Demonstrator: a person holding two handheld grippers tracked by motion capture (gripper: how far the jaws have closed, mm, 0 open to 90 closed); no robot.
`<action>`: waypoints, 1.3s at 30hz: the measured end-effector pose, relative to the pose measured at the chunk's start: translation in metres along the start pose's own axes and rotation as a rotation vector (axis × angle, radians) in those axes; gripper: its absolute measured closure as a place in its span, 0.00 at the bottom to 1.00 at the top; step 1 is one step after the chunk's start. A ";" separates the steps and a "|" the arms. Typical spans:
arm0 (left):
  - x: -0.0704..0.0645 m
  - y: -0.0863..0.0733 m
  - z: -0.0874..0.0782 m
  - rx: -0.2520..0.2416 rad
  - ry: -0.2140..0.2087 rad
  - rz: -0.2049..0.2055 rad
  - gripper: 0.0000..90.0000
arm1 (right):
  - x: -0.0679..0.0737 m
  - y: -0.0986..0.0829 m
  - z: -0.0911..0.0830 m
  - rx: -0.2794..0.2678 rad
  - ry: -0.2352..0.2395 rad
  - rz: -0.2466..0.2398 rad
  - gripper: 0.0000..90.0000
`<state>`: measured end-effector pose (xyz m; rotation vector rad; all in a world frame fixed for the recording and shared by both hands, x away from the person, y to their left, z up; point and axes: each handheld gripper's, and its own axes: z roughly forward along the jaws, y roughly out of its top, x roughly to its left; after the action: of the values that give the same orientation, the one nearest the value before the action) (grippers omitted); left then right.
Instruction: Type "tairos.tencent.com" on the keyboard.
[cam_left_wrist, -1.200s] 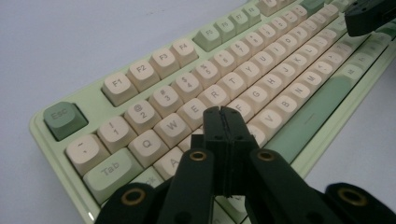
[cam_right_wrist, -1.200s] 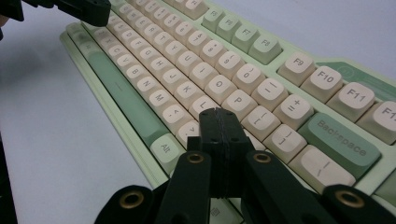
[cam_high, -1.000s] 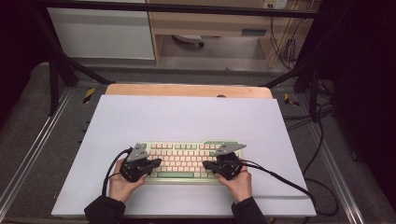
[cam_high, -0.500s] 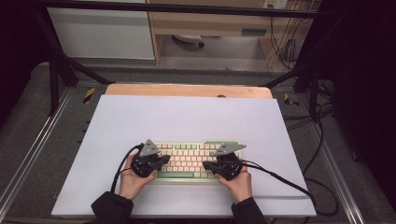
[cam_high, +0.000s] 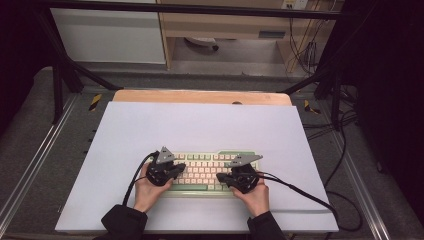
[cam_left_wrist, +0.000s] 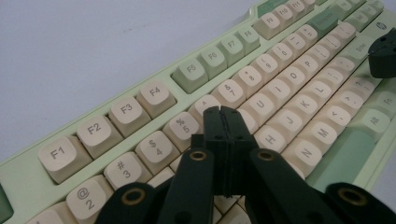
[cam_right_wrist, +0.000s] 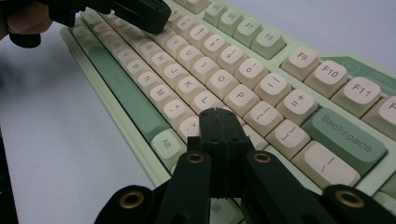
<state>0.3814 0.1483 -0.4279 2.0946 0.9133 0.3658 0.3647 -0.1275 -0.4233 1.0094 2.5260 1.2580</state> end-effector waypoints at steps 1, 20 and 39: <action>0.000 0.000 0.001 0.000 -0.001 0.001 1.00 | 0.000 0.000 0.000 -0.001 0.000 -0.001 1.00; -0.004 -0.002 -0.002 -0.013 -0.007 0.023 1.00 | 0.000 0.000 -0.002 -0.005 0.001 -0.005 1.00; 0.001 -0.012 -0.028 -0.027 -0.003 0.020 1.00 | 0.000 -0.001 -0.004 -0.009 0.000 -0.006 1.00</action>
<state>0.3616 0.1696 -0.4190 2.0803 0.8819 0.3826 0.3628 -0.1302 -0.4214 0.9994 2.5190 1.2671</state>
